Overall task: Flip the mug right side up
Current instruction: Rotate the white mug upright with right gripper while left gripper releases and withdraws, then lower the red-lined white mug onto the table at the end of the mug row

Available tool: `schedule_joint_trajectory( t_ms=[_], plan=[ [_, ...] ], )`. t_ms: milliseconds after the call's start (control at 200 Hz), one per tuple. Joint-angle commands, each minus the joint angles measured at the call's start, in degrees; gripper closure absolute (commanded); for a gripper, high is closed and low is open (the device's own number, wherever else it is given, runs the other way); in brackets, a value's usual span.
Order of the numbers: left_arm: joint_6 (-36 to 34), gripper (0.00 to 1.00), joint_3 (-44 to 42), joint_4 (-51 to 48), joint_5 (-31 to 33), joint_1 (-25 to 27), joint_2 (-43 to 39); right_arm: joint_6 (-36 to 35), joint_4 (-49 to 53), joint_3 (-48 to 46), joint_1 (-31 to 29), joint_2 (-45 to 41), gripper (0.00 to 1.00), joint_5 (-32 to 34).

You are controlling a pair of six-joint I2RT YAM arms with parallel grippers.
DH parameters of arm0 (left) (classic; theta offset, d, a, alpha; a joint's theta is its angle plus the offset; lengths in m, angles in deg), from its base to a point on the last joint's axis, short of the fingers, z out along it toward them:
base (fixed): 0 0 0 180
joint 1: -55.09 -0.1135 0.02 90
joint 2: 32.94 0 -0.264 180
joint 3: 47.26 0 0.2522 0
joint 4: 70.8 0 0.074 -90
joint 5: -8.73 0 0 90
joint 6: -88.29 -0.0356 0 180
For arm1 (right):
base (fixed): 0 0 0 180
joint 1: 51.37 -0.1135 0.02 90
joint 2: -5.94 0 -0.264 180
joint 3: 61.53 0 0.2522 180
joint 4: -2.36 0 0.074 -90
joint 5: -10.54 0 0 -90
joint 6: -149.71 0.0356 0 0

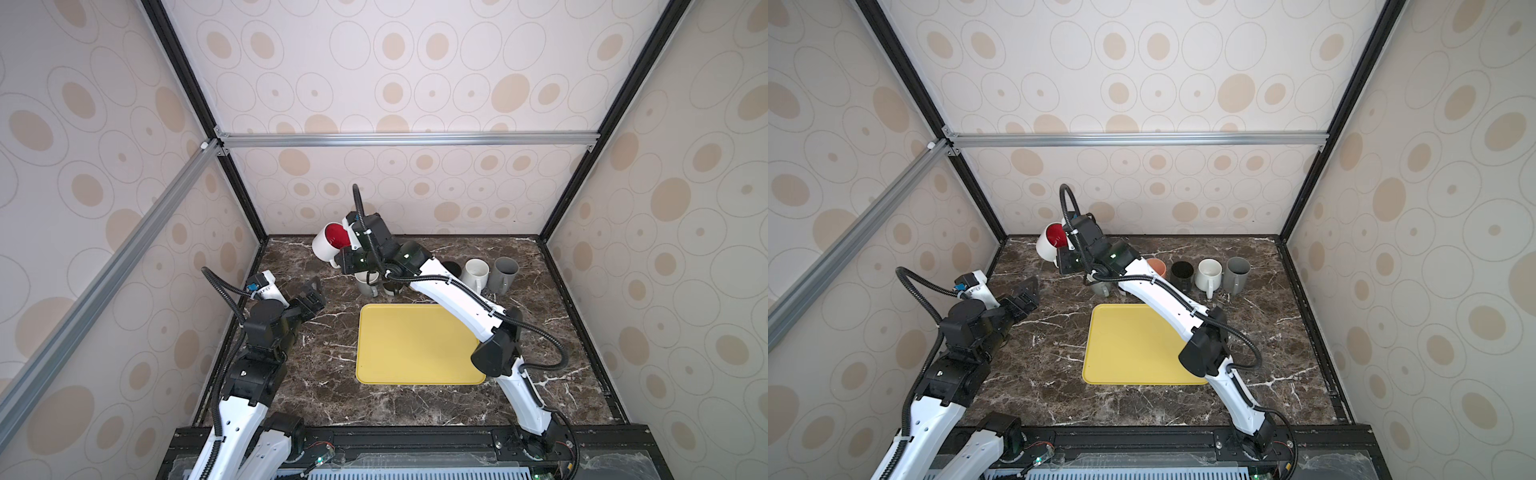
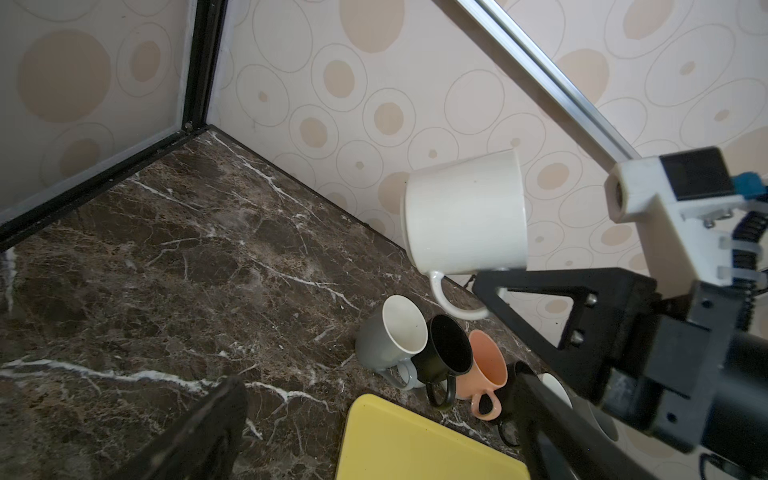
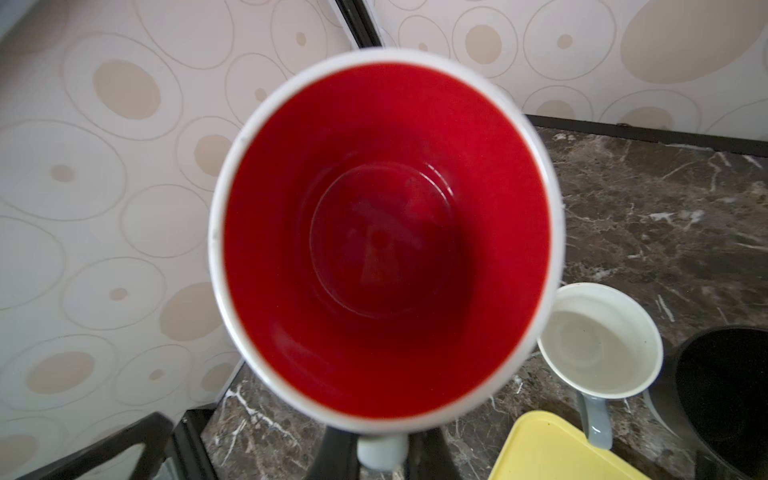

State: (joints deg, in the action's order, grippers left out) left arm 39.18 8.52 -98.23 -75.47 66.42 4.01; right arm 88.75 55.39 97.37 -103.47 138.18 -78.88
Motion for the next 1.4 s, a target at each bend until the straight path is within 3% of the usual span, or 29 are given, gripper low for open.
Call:
schedule_joint_trajectory(
  t_ms=[0, 290, 1396],
  plan=[
    [-2.3, 0.0, 2.0, -2.0, 2.0, -0.5, -2.3, -1.8, 2.1, 3.4, -0.5, 1.2, 1.0, 9.2],
    [-0.5, 0.0, -0.2, -1.4, -0.8, -0.5, -4.9, -6.0, 2.8, 5.8, -2.4, 6.8, 1.0, 12.3],
    [3.6, 0.0, -8.0, 1.4, -8.7, -0.5, -6.5, -6.4, -1.9, 7.2, -3.3, 19.8, 1.0, 17.4]
  ],
)
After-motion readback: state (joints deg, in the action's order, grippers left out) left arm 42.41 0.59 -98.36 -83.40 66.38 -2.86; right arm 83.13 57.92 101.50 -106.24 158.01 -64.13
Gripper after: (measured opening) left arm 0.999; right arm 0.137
